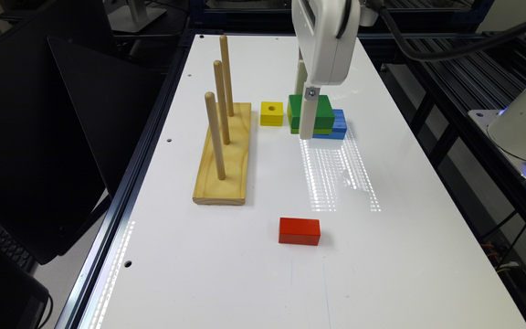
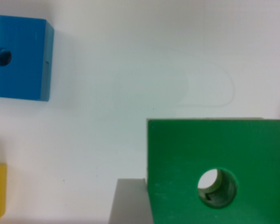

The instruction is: Pick up green block.

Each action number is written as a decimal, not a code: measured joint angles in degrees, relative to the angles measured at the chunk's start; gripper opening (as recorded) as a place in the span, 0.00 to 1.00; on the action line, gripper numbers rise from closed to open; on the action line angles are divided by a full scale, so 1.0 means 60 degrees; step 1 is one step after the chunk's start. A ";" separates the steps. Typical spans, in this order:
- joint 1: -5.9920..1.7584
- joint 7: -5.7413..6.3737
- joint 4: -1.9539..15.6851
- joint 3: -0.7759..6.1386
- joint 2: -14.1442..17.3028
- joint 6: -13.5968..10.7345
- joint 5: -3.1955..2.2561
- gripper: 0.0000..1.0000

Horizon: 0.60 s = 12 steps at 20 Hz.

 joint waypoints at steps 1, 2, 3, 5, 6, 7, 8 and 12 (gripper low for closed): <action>0.0000 0.0000 0.0000 0.0000 0.0004 0.0000 0.0000 0.00; 0.0000 0.0000 0.0000 0.0000 0.0009 0.0000 0.0000 0.00; 0.0000 0.0000 0.0001 0.0000 0.0009 0.0000 0.0000 0.00; 0.0000 0.0000 0.0002 0.0000 0.0000 0.0000 0.0000 0.00; 0.0000 0.0000 0.0002 0.0000 -0.0004 0.0000 0.0000 0.00; 0.0000 0.0000 0.0006 0.0000 -0.0020 0.0000 0.0000 0.00; 0.0000 0.0000 0.0016 0.0000 -0.0066 -0.0012 0.0000 0.00; 0.0000 0.0000 0.0092 0.0001 -0.0570 -0.0478 0.0009 0.00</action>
